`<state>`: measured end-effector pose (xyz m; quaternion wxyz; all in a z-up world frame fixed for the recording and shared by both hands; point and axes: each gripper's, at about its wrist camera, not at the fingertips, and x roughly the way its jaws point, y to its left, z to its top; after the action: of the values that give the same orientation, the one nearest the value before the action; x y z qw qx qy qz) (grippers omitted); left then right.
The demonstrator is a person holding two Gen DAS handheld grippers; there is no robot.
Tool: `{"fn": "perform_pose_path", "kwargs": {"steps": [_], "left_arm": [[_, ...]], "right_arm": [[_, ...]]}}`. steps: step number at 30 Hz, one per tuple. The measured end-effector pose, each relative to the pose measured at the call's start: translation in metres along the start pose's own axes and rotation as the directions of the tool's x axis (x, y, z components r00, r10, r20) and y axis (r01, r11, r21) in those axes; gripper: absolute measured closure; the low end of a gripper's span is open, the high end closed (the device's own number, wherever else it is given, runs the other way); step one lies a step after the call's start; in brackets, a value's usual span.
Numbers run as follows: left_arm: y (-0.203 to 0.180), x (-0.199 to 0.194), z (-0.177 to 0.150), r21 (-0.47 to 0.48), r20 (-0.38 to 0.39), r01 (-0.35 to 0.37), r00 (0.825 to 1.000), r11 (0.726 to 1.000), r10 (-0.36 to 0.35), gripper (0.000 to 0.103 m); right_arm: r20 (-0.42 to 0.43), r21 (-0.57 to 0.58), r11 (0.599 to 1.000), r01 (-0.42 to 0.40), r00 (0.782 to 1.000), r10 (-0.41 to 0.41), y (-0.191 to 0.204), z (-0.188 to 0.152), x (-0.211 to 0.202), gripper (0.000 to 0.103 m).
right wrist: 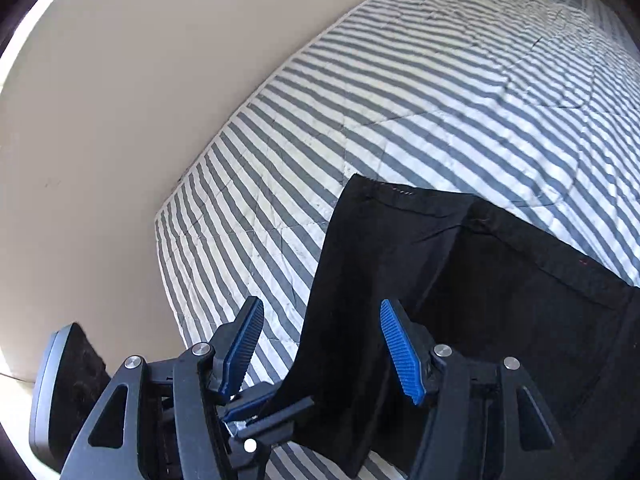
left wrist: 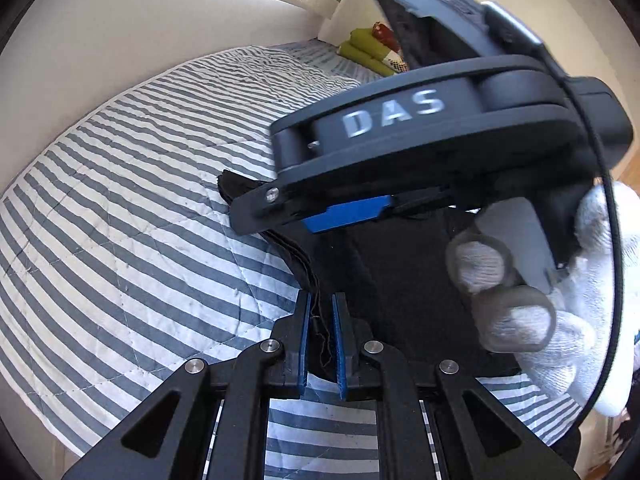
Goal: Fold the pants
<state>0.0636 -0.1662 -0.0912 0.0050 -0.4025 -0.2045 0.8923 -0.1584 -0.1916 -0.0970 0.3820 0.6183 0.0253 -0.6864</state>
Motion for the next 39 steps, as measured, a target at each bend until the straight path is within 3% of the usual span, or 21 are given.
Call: {"fn": "perform_pose_path", "kwargs": {"steps": [5,7,8,9,11,13,16,18,20,24,28,31,35,39], "left_arm": [[-0.002,-0.005,0.0,0.013,0.018,0.011,1.0,1.0,-0.012,0.093],[-0.004,-0.007,0.0,0.013,0.022,0.015,1.0,1.0,-0.015,0.093],[-0.006,-0.008,0.0,0.016,0.021,0.019,1.0,1.0,-0.02,0.093],[-0.009,-0.01,0.001,0.022,0.021,0.021,1.0,1.0,-0.021,0.093],[-0.018,-0.015,0.003,0.035,0.028,0.024,0.999,0.999,-0.025,0.093],[-0.032,-0.023,0.008,0.06,0.043,0.031,0.999,0.998,-0.033,0.093],[-0.061,-0.04,0.022,0.107,0.073,0.047,0.996,0.993,-0.055,0.093],[-0.08,-0.053,0.035,0.132,0.082,0.077,0.993,0.988,-0.088,0.088],[-0.096,-0.065,0.046,0.136,0.097,0.123,0.986,0.983,-0.136,0.075],[-0.123,-0.082,0.045,0.205,0.125,0.109,0.983,0.973,-0.136,0.072],[-0.135,-0.049,0.033,0.228,0.023,0.09,0.995,0.97,-0.098,0.072],[-0.155,-0.008,0.018,0.259,-0.062,0.096,0.995,0.961,-0.083,0.072],[-0.194,0.051,-0.007,0.292,-0.176,0.142,0.98,0.946,-0.093,0.072],[-0.227,0.094,-0.035,0.311,-0.247,0.165,0.965,0.936,-0.088,0.072]], "right_arm": [[-0.089,-0.049,0.996,0.071,0.993,-0.075,0.017,0.01,0.03,0.046],[-0.096,-0.083,0.986,0.145,0.984,-0.153,0.022,0.009,0.036,0.046],[-0.103,-0.091,0.982,0.168,0.979,-0.177,0.022,0.008,0.038,0.055],[-0.115,-0.095,0.98,0.174,0.976,-0.184,0.021,0.006,0.039,0.079],[-0.122,-0.083,0.983,0.163,0.977,-0.173,0.017,0.002,0.036,0.092],[-0.082,-0.082,0.987,0.14,0.986,-0.147,0.013,0.003,0.024,0.099],[-0.01,-0.083,0.992,0.097,0.995,-0.098,0.014,0.003,-0.011,0.1],[0.044,-0.075,0.995,0.072,0.997,-0.069,0.012,0.002,-0.042,0.1],[0.099,-0.062,0.997,0.055,0.994,-0.048,0.004,-0.005,-0.073,0.1],[0.204,0.017,0.999,0.032,0.978,-0.035,-0.047,-0.03,-0.147,0.1],[0.283,0.122,0.992,0.03,0.957,-0.064,-0.124,-0.081,-0.213,0.1],[0.311,0.2,0.979,0.033,0.946,-0.095,-0.185,-0.131,-0.252,0.1],[0.302,0.316,0.945,0.077,0.937,-0.178,-0.264,-0.191,-0.272,0.1],[0.268,0.427,0.897,0.115,0.931,-0.247,-0.335,-0.23,-0.264,0.1]]}}
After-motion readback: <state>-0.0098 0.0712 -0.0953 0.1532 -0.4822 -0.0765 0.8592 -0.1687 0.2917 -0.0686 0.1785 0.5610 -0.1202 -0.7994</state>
